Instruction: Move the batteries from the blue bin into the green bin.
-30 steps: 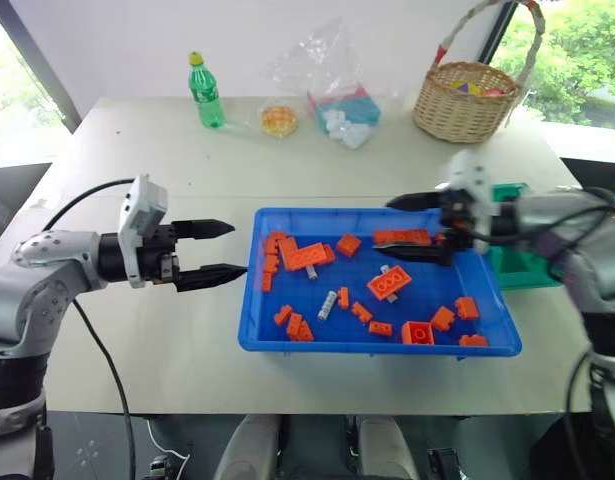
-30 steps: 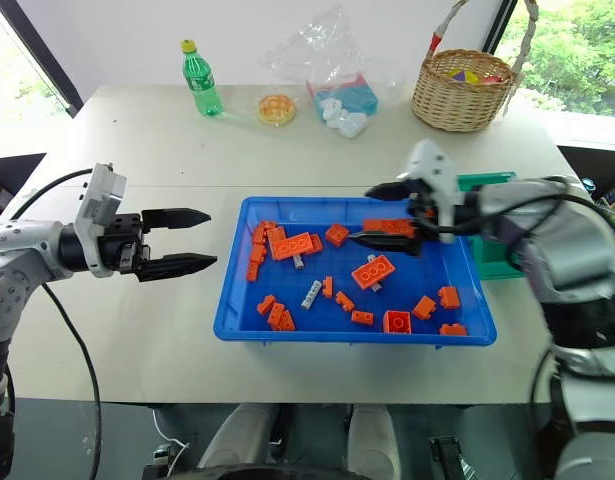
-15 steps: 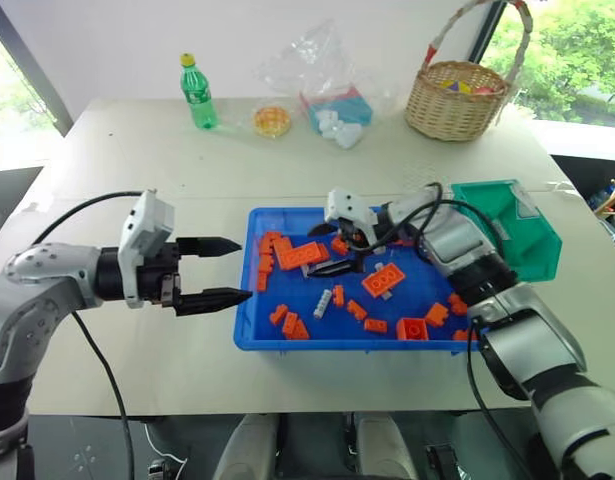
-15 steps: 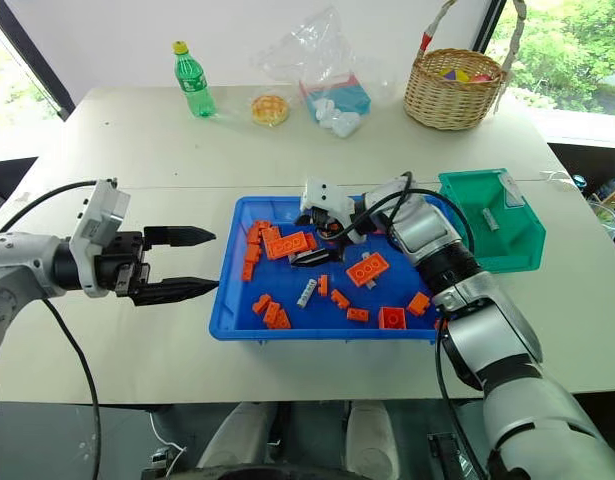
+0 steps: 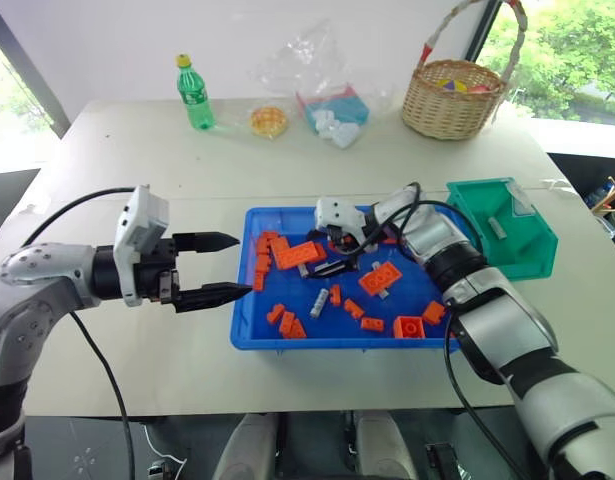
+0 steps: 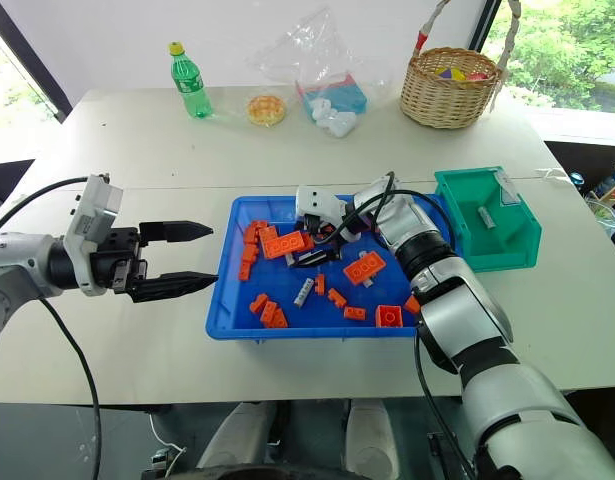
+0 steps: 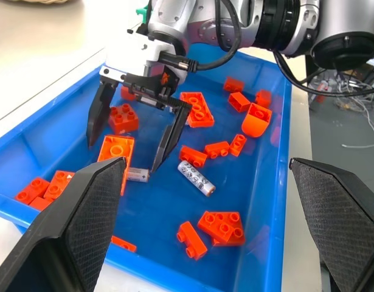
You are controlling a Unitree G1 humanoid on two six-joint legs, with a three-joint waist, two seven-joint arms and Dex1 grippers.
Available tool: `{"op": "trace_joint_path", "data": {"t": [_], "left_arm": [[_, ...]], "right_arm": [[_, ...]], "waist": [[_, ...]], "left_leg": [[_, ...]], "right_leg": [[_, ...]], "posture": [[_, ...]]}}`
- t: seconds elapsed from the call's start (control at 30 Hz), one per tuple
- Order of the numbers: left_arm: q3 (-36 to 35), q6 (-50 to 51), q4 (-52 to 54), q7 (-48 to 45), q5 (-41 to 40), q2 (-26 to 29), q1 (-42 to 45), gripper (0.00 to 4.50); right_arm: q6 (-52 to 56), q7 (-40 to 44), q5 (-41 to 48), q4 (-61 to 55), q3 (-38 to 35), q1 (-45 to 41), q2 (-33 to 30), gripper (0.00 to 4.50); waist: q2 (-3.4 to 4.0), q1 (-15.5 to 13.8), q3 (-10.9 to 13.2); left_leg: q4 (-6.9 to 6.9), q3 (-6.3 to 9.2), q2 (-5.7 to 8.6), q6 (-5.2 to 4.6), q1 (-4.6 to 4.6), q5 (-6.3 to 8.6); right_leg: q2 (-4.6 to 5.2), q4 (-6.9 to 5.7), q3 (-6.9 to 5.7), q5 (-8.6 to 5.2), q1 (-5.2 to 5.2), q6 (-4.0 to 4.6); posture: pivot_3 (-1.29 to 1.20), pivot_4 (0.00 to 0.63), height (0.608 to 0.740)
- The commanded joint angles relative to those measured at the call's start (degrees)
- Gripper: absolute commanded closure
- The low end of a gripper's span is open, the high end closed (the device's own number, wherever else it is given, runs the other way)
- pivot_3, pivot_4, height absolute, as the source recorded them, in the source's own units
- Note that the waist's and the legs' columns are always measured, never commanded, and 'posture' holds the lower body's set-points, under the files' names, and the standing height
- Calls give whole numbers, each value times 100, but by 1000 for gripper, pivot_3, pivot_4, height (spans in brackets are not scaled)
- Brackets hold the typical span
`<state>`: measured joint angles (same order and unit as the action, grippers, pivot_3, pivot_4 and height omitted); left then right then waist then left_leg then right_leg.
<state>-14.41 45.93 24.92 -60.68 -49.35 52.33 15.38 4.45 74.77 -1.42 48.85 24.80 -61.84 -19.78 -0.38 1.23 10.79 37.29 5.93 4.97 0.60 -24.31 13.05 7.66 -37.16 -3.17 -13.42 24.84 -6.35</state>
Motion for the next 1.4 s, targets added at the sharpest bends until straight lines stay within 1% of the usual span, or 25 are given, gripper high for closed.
{"op": "trace_joint_path", "data": {"t": [0.03, 0.13, 0.23, 0.3, 0.5, 0.67, 0.77, 0.87, 0.97, 1.03, 1.13, 1.17, 1.2, 1.23, 1.3, 1.37, 1.4], "left_arm": [[-206, -67, 109, 23, -89, 89, -4, 0], [-203, -92, 82, 17, -71, 81, -3, 0], [-170, -140, 42, 16, -35, 56, 26, 0], [-144, -163, 16, 15, -22, 41, 63, 0], [-72, -243, -104, -32, 49, 42, 152, 0], [2, -304, -204, -71, 96, 54, 247, 0], [15, -296, -185, -86, 96, 52, 255, 0], [24, -275, -190, -109, 95, 63, 268, 0], [53, -272, -230, -201, 114, 112, 274, 0], [93, -295, -297, -249, 155, 122, 320, 0], [173, -332, -425, -272, 215, 101, 459, 0], [197, -342, -462, -272, 232, 88, 507, 0], [213, -350, -486, -274, 244, 80, 536, 0], [222, -353, -499, -277, 251, 74, 555, 0], [238, -365, -534, -300, 276, 62, 588, 0], [239, -371, -552, -311, 289, 55, 609, 0], [240, -387, -563, -310, 301, 48, 613, 0]], "right_arm": [[-173, 5, -46, 131, -198, -194, 79, 14], [-186, 44, -53, 193, -285, -222, 117, 805], [-131, 162, -4, 117, -353, -215, 114, 2455], [-121, 150, -38, 113, -379, -210, 120, 3316], [-24, 237, -37, -68, -450, -145, 80, 3312], [239, 299, 87, -562, -577, 6, -18, 3312], [919, 338, 383, -1515, -778, 309, -128, 3312], [1757, 550, 748, -3205, -836, 1076, -530, 3312], [2345, 479, 917, -4441, -764, 1769, -860, 3312], [2590, 338, 925, -4929, -672, 2138, -974, 3312], [2908, 8, 906, -5155, -598, 2415, -914, 3312], [2910, -135, 862, -5170, -568, 2461, -875, 2269], [2902, -236, 839, -5184, -542, 2484, -858, 1860], [2867, -319, 813, -5185, -515, 2493, -852, 1306], [2954, -506, 802, -5114, -525, 2353, -806, 352], [3130, -595, 903, -5114, -603, 2152, -791, 352], [3396, -698, 1047, -5154, -736, 1977, -715, 352]], "waist": [[0, 0, 0], [0, 1, 0], [0, 0, 0], [0, 0, 0], [0, 0, 0], [0, 1, 0], [0, -7, 0], [0, -58, 0], [-1, -50, -1], [-1, -23, -1], [-1, 0, -1], [-1, -3, -1], [-1, -7, -1], [-1, -15, -1], [-2, -29, -1], [-3, -33, 0], [-3, -32, 0]], "left_leg": [[0, 0, 0, 0, 0, 0], [0, 0, 0, 1, 0, -1], [0, 0, 0, 5, 0, -3], [0, -1, 0, 6, 0, -4], [0, -1, 0, 5, 0, -3], [-1, -1, 0, 6, 0, -3], [-1, -1, 0, 5, -1, -3], [0, 0, 0, 4, -3, -2], [1, 1, 3, 2, -6, -1], [3, 1, 3, 1, -5, -1], [2, -1, -4, 1, 0, -1], [2, -1, -7, 1, 0, -1], [2, -1, -10, 0, 2, -1], [2, -1, -10, 0, 2, -1], [2, -1, -7, 0, 1, -1], [3, -1, -3, 0, 0, -1], [3, -1, -3, 0, -1, -2]], "right_leg": [[0, 0, 0, 0, 0, 0], [0, -1, 1, 0, 0, 0], [0, -2, 2, 0, 2, 0], [0, -2, 2, 0, 2, 0], [0, -3, 2, 0, 2, 0], [0, -4, 3, 0, 4, 0], [0, -4, 3, 0, 4, 0], [2, -3, 3, 0, 3, 0], [4, -1, 2, 0, 3, -1], [5, -4, 3, 0, 2, -1], [1, -7, 4, 1, 3, 3], [-2, -7, 4, 2, 4, 5], [-3, -8, 3, 2, 3, 8], [-3, -7, 3, 2, 3, 8], [-2, -6, 3, 2, 2, 8], [1, -5, 3, 2, 2, 8], [1, -5, 3, 2, 2, 8]], "posture": [[0, 150, 693], [0, 150, 693], [0, 150, 693], [0, 150, 693], [0, 150, 693], [0, 150, 693], [0, 150, 693], [0, 150, 693], [0, 150, 693], [0, 150, 693], [0, 150, 693], [0, 150, 693], [0, 150, 693], [0, 150, 693], [0, 150, 693], [0, 150, 693], [0, 150, 693]]}}
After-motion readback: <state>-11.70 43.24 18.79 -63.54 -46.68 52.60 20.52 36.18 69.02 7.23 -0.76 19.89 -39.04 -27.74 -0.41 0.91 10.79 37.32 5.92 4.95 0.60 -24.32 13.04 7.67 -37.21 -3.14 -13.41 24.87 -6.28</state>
